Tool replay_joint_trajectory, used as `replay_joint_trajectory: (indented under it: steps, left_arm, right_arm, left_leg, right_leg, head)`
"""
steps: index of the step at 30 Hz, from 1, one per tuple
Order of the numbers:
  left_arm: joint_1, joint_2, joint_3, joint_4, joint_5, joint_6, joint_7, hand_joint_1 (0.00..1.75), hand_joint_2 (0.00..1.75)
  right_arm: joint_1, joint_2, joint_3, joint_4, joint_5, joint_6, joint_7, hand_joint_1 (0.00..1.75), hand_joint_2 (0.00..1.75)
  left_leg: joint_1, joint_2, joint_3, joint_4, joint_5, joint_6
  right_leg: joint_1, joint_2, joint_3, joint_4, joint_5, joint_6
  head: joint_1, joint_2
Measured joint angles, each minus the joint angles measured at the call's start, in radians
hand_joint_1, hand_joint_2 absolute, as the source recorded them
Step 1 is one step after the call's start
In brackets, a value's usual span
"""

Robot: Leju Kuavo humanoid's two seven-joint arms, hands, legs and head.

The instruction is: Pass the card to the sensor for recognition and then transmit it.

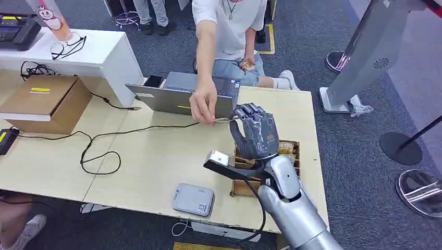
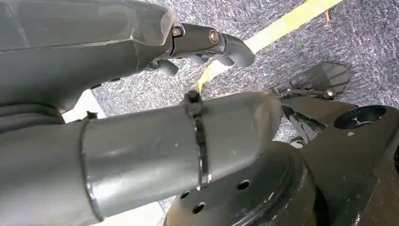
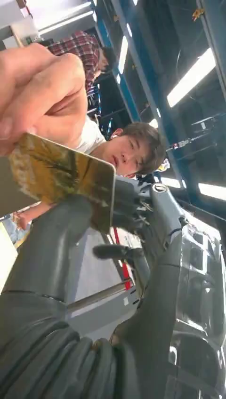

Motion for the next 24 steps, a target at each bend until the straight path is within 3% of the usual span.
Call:
replay_joint_trajectory:
  steps: [24]
  left_arm:
    - [0.000, 0.000, 0.000, 0.000, 0.007, -0.001, 0.000, 0.00, 0.00]
  right_arm:
    - [-0.011, 0.003, 0.009, 0.015, -0.007, 0.010, -0.002, 1.75, 1.75]
  left_leg:
    - [0.000, 0.000, 0.000, 0.000, 0.000, 0.000]
  right_leg:
    - [0.000, 0.000, 0.000, 0.000, 0.000, 0.000]
  head:
    - [0.000, 0.000]
